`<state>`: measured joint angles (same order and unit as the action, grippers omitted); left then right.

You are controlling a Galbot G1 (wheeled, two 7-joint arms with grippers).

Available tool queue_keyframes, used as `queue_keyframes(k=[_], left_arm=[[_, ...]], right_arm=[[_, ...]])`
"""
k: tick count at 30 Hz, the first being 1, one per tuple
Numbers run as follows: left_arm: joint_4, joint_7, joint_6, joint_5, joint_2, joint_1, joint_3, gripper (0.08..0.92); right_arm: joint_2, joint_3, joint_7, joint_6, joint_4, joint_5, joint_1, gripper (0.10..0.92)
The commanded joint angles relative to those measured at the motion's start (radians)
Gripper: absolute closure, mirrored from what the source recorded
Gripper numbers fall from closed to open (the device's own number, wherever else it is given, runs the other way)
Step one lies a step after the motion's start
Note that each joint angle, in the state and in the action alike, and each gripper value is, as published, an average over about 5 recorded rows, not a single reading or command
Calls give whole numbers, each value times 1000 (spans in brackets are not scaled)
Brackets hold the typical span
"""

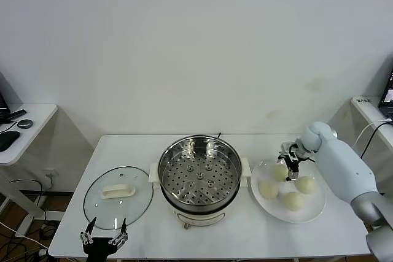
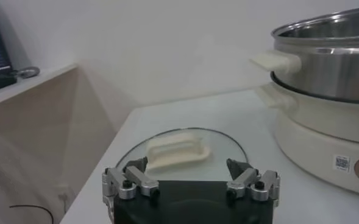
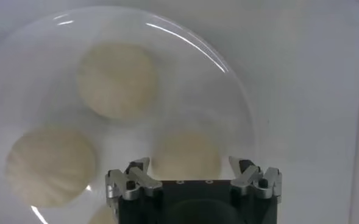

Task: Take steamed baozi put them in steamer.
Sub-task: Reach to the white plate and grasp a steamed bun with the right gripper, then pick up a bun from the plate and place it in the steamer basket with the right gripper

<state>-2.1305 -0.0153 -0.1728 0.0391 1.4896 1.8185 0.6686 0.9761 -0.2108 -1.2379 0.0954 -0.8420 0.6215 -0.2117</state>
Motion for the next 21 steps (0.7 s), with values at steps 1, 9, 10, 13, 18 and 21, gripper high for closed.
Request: queue_keyframes(k=[1,9,10,13,18,21], left_arm=[[4,-1,-5,-4,-1,-3,0,177],[9,-2,-9,-7,-2,-7,-2,177],[9,-2,-9,-7,-1,-8,-2,177],[8,-2,-10,-8,0,-10,-3,177],[8,-2,-11,-7,-1,-12,-6,177],[6,-4,-11,-7,-1,-16,-11,177]], right_arm=[[10,1,10,0,18,23,3,203],[9,9,8,-4,17,29,-3,329],[10,10,7,-5,17,27,-3,351],[12,12,1,-5,16,16,0,423],[-2,0,-25,-7,-3,-31,28,485],[-24,-47,-50,-12,-38,-99,81,497]])
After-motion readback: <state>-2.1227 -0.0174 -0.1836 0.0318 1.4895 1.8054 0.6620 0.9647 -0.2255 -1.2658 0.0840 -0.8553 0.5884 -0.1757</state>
